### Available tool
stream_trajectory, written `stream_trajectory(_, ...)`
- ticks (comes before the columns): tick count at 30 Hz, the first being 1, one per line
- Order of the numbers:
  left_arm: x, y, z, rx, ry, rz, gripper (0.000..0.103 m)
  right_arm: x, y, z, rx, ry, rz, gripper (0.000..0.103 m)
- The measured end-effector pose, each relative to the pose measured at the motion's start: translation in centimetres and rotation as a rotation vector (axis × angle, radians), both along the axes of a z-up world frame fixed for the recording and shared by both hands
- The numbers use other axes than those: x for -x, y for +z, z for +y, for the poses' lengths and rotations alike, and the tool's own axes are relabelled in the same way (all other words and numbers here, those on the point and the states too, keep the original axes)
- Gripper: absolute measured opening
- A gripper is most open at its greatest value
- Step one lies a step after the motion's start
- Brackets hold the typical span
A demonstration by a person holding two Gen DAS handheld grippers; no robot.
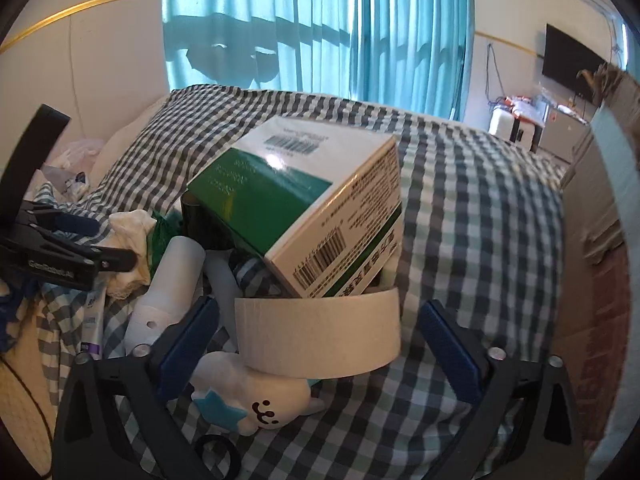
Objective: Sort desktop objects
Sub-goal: 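Grasp the white lace cloth with the left tool while the right tool grasps the masking tape roll, then lift the lace cloth and tape roll and carry them toward the cardboard box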
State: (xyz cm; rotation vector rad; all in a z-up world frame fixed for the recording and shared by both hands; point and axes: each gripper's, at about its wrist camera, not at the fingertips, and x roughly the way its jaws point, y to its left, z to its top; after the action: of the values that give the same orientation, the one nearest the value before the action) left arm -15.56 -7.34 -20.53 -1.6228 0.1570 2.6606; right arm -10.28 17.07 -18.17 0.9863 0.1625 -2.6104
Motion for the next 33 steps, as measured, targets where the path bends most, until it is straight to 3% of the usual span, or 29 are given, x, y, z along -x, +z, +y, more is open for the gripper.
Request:
stream_trajectory(5, -0.2, -0.8, 1.2, 0.035, -0.042, -0.004, 0.072, -0.3, -0.1, 0.2, 0.004, 0.002, 0.001, 0.083)
stream_trajectory(7, -0.5, -0.8, 1.5, 0.015, -0.067, -0.002, 0.049, -0.5, 0.0, 0.4, 0.014, -0.002, -0.002, 0.083)
stream_trajectory(8, -0.7, -0.8, 1.6, 0.004, -0.08, -0.002, 0.03, -0.6, 0.1, 0.5, 0.015, -0.003, 0.0, 0.083)
stream_trajectory(11, -1.4, -0.9, 2.5, 0.04, -0.117, 0.02, 0.022, -0.9, 0.7, 0.6, 0.014, -0.004, 0.016, 0.083)
stream_trajectory(15, -2.3, -0.5, 3.3, 0.062, -0.148, 0.049, 0.018, -1.5, 1.7, 0.9, 0.019, -0.008, 0.043, 0.083)
stream_trajectory(23, -4.2, 3.4, 3.3, -0.044, -0.169, 0.165, 0.017, -2.6, 4.0, 2.2, 0.072, -0.014, 0.091, 0.083)
stream_trajectory(26, -3.8, 4.3, 4.1, -0.115, -0.224, 0.191, 0.017, -2.9, 4.8, 2.3, 0.084, -0.007, 0.106, 0.083)
stream_trajectory(33, -4.7, 6.9, 5.0, -0.105, -0.198, 0.276, 0.017, -4.2, 7.0, 2.4, 0.111, 0.001, 0.16, 0.083)
